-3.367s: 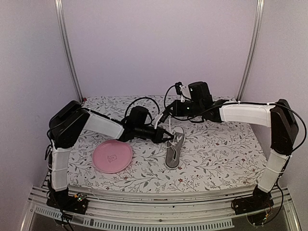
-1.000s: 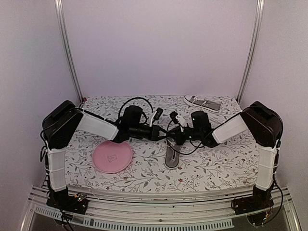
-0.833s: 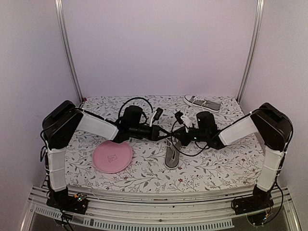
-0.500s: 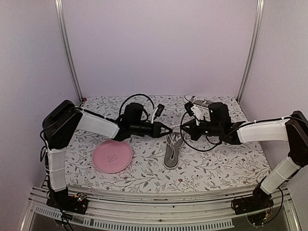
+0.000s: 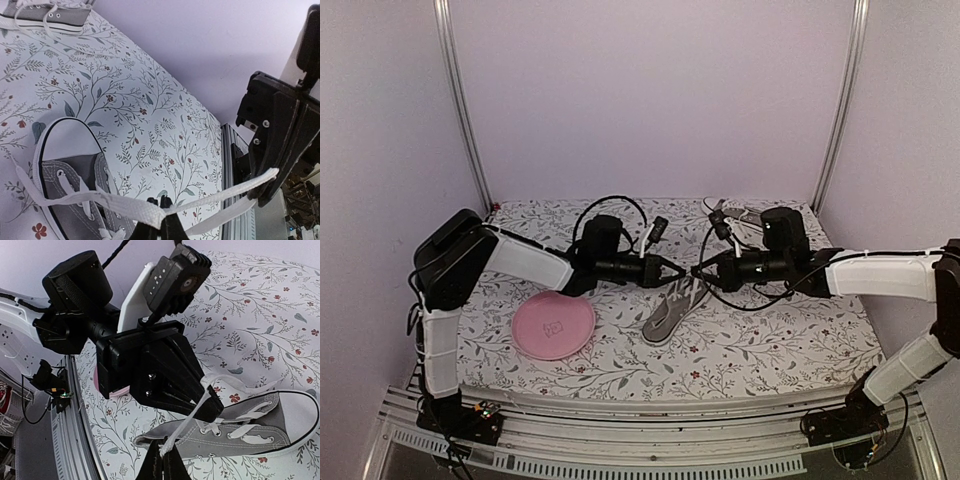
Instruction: Tie the shoes
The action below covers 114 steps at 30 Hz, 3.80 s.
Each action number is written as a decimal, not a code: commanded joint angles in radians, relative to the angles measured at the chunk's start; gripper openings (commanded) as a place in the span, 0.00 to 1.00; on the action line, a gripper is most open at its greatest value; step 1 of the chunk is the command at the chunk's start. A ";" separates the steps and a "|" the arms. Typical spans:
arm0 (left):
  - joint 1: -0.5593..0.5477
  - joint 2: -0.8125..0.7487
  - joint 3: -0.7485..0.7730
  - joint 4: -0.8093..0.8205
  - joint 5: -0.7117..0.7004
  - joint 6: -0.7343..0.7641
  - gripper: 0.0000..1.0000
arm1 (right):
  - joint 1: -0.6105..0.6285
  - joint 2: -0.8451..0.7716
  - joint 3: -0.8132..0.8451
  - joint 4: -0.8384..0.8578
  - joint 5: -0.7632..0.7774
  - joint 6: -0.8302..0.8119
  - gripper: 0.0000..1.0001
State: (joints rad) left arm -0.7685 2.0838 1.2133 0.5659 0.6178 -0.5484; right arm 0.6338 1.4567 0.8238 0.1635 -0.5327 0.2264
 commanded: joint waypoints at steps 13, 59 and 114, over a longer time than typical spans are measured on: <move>0.039 -0.030 -0.085 0.008 -0.036 0.036 0.44 | 0.025 0.147 -0.056 0.425 -0.054 0.203 0.02; 0.075 0.001 -0.118 0.021 0.031 0.047 0.00 | 0.032 0.190 -0.051 0.475 0.047 0.099 0.02; 0.053 -0.058 -0.126 -0.109 0.015 -0.176 0.00 | 0.260 0.305 -0.109 0.579 0.399 -0.169 0.02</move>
State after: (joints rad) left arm -0.7132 2.0682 1.0855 0.4267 0.6201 -0.7189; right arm 0.8852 1.7557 0.7361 0.7265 -0.1261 0.0376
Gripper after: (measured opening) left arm 0.004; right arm 0.022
